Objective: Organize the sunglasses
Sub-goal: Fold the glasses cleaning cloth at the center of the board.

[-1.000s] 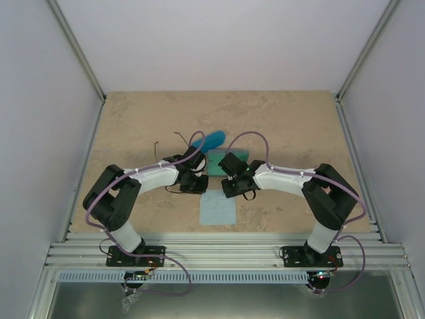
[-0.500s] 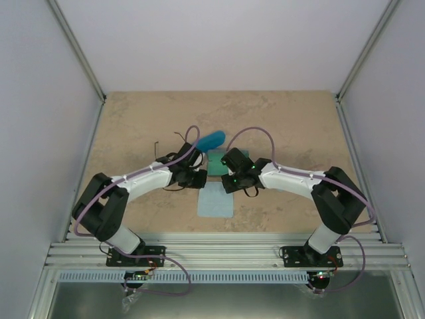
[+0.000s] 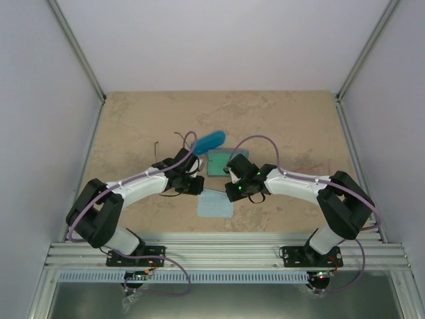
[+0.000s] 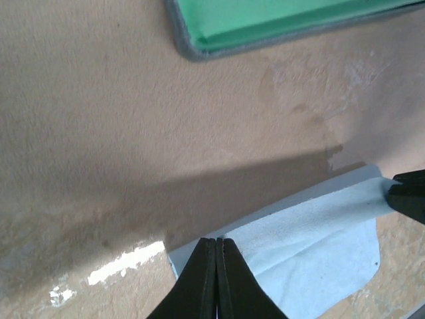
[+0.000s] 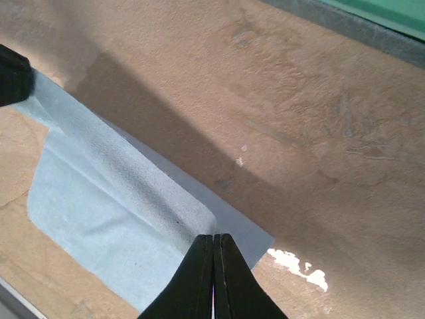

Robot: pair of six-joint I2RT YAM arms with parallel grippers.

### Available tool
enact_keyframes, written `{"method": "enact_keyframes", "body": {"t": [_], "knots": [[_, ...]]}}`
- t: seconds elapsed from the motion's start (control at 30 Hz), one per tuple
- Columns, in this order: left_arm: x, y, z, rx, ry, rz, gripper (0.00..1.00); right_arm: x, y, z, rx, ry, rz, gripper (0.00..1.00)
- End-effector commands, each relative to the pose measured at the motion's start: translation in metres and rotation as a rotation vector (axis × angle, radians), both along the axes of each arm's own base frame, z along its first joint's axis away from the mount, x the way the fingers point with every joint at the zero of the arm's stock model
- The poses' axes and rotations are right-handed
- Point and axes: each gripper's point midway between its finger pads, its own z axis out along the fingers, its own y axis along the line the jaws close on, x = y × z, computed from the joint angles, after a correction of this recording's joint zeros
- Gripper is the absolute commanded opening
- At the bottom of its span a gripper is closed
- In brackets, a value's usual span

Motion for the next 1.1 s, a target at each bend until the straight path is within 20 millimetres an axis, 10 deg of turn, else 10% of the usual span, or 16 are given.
{"method": "enact_keyframes", "body": {"t": [0.0, 1.07], "knots": [[-0.017, 0.004, -0.003, -0.013, 0.043, -0.029, 0.00, -0.008, 0.002, 0.006, 0.042, 0.032, -0.003, 0.01], [-0.048, 0.001, -0.016, -0.073, 0.157, -0.072, 0.00, -0.026, -0.006, -0.011, 0.018, 0.124, -0.005, 0.01]]}}
